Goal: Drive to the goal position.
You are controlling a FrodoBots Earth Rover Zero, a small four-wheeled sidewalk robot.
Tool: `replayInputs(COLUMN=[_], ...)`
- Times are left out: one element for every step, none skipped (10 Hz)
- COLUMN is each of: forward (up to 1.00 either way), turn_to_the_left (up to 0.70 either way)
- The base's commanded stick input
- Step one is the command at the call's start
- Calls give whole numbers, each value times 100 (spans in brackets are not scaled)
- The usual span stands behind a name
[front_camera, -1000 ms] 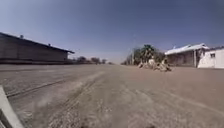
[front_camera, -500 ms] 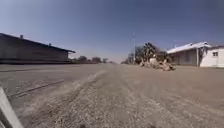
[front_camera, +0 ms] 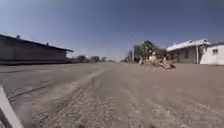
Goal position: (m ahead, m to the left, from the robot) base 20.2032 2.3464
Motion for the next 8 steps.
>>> replayInputs(forward=[70,70,70,70,70,70,70,70], turn_to_the_left=[-2,0,0,0,0,0,0,0])
